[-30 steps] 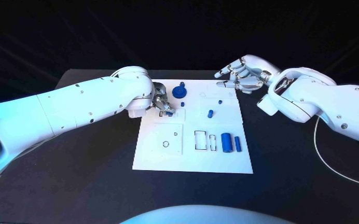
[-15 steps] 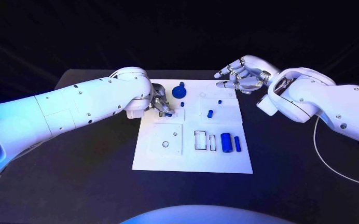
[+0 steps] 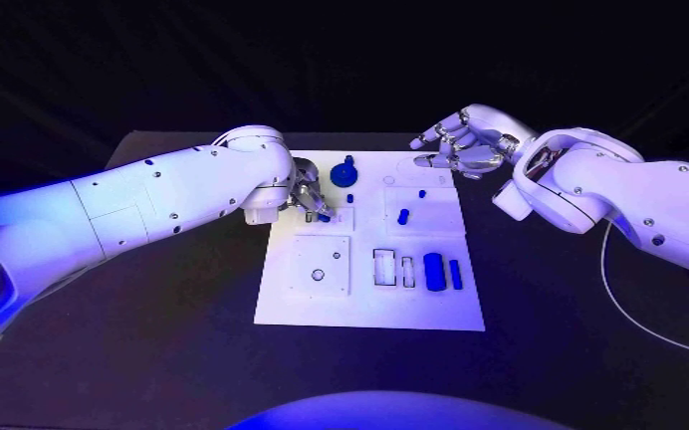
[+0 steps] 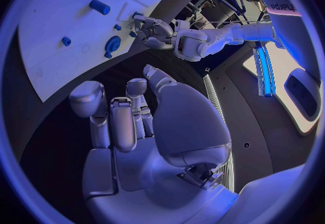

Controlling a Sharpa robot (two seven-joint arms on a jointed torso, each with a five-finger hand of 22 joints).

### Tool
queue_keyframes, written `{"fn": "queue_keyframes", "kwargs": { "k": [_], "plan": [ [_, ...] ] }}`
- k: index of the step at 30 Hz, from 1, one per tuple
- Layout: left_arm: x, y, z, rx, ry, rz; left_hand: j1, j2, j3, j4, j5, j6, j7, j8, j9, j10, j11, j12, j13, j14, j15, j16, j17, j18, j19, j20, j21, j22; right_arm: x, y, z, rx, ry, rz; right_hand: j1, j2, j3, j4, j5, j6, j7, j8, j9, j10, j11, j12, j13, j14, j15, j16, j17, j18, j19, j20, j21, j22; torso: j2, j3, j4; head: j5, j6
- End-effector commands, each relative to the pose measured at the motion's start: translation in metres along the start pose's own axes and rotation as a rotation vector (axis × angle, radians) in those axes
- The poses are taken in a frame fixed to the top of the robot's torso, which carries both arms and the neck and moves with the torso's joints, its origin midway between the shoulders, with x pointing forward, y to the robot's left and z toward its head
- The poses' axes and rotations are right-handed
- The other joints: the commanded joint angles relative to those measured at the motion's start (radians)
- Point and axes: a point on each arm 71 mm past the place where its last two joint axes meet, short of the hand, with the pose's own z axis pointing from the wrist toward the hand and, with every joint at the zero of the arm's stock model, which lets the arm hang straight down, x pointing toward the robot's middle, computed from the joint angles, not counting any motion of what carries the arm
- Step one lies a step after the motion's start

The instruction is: Assemble the parts on the task board

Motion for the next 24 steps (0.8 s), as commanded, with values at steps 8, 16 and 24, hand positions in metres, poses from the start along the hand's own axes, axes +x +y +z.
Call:
{"fn": "queue_keyframes", "kwargs": {
  "k": [8,16,24],
  "plan": [
    [0.0116,0.0015,0.0094,-0.026,0.097,0.019,-0.109,0.001,0.054,-0.066,0.0,0.024,-0.011,0.005,0.006,0.011,-0.005,0.012,0.005,0.105,-0.001,0.002,0.263,-0.009,0.041,-0.001,0.004,0.092,0.0022,0.001,0.0006,-0.007,0.018,-0.005,0.001,0.001,0.004,0.003,0.002,0.007,-0.002,0.004,0.0,-0.004,-0.005,-0.004,-0.002,0.05,0.002,-0.005,0.002,0.013,-0.01,0.0,-0.006,-0.003,0.0,-0.0003,-0.002,0.003,-0.003],
    [0.0118,0.0014,0.0114,-0.029,0.102,0.016,-0.178,-0.014,-0.038,-0.026,-0.003,0.047,-0.015,0.004,0.008,0.017,-0.009,0.017,0.007,0.105,-0.004,0.002,0.263,-0.012,0.046,-0.004,0.01,0.104,0.0021,0.0004,0.0005,-0.002,0.019,0.014,0.001,0.001,0.005,0.003,0.001,0.007,-0.002,0.004,0.0,-0.005,-0.005,-0.005,-0.003,0.05,0.002,-0.005,0.001,0.014,-0.01,0.0,-0.006,-0.004,-0.001,-0.0008,-0.0002,0.0,-0.005],
    [0.0105,0.002,0.0123,-0.029,0.09,0.005,-0.204,-0.002,-0.111,0.005,-0.003,0.058,-0.019,-0.001,0.009,0.021,-0.012,0.018,0.006,0.105,-0.007,0.002,0.263,-0.012,0.047,-0.007,0.012,0.108,0.002,0.0004,0.0006,-0.005,0.019,0.002,0.001,0.001,0.005,0.003,0.001,0.007,-0.002,0.004,0.0,-0.007,-0.005,-0.01,-0.007,0.049,0.001,-0.009,-0.005,0.015,-0.014,0.0,-0.012,-0.014,0.0,-0.0008,0.0003,0.0,-0.006]
  ]
}}
